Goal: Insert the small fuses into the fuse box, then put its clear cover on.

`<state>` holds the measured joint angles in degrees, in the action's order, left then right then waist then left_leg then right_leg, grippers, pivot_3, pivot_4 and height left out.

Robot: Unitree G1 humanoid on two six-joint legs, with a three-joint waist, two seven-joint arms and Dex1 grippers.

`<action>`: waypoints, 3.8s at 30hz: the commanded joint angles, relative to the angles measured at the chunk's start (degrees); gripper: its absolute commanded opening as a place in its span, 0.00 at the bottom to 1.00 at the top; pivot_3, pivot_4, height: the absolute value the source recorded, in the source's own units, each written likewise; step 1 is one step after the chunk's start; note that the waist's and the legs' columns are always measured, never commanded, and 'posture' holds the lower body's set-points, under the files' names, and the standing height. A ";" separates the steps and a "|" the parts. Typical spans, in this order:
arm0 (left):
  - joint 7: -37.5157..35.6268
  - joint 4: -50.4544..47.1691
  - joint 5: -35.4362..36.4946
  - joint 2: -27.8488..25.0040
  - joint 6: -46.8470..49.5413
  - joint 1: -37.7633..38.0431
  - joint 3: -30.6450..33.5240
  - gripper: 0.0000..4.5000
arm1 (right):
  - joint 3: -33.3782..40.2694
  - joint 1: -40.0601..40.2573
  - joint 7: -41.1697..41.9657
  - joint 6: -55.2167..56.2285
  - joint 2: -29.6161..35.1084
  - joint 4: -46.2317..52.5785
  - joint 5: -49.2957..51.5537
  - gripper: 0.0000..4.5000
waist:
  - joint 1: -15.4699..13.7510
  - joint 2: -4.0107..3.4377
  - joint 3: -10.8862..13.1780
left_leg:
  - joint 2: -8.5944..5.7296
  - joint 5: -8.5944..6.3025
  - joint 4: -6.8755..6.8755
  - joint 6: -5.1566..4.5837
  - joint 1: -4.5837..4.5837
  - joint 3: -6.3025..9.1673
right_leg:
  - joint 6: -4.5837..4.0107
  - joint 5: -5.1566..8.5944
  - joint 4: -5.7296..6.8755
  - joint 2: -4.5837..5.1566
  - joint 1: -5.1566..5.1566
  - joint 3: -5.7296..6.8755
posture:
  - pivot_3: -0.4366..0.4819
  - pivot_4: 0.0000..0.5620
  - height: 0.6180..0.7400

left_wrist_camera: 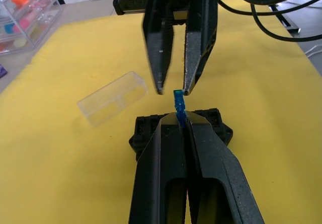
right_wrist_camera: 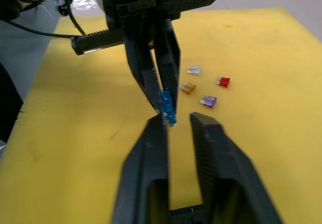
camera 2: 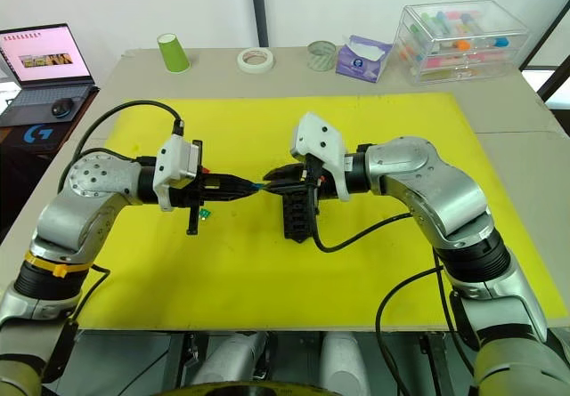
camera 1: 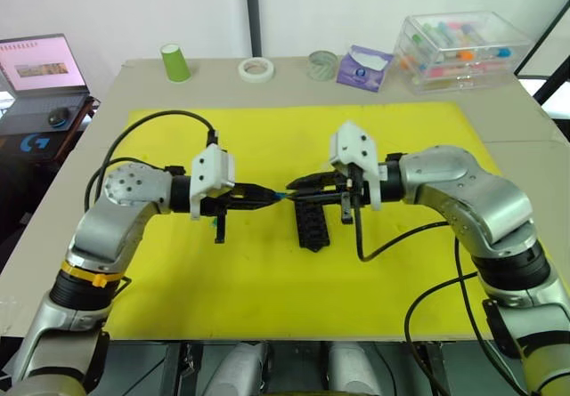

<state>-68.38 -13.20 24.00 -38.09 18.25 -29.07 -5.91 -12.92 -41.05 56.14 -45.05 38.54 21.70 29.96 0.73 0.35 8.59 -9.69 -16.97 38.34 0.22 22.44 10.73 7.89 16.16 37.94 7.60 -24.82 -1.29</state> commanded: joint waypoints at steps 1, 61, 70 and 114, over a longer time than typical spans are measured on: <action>-0.10 -1.34 0.21 -0.13 -1.27 0.12 0.39 0.00 | 0.28 -0.89 0.26 1.74 -0.14 0.21 -1.07 0.02 | 0.00 0.00 0.00 | 0.00 0.00 0.00 0.00 0.00 0.00 | 0.00 0.00 0.00 0.00 0.00 0.00 | 0.48 0.27 1.00; 0.64 -1.52 0.15 -0.18 0.27 -1.17 -0.18 0.00 | 0.47 -2.42 3.49 0.60 -0.93 -1.04 -1.29 0.28 | -0.02 0.00 0.00 | 0.00 0.00 -0.01 0.00 0.00 0.01 | 0.00 0.00 -0.01 0.00 0.00 0.00 | 0.48 0.27 1.00; 0.50 -1.66 -0.07 -0.47 0.06 -0.58 -0.39 0.00 | 1.37 -3.21 2.96 -0.11 -2.03 -0.97 -0.08 0.28 | -0.03 0.00 0.00 | 0.00 0.00 -0.01 0.00 0.00 0.01 | 0.00 0.00 -0.01 0.00 0.00 0.00 | 0.48 0.27 1.00; 8.97 -6.45 -4.11 7.65 -9.07 17.03 -2.54 0.99 | -4.96 1.40 8.01 -2.02 10.15 4.24 -4.98 0.00 | -1.50 0.02 0.02 | 0.01 0.00 -0.03 0.00 -0.01 0.00 | -0.07 -0.06 -0.18 0.01 0.10 0.00 | 0.48 0.27 1.00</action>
<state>-59.86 -19.41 21.04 -30.79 11.17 -11.44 -7.85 -17.80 -39.61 63.53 -48.66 48.02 25.47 25.87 -0.77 0.36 8.61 -9.68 -16.97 38.31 0.22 22.43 10.73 7.82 16.11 37.76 7.61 -24.73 -1.28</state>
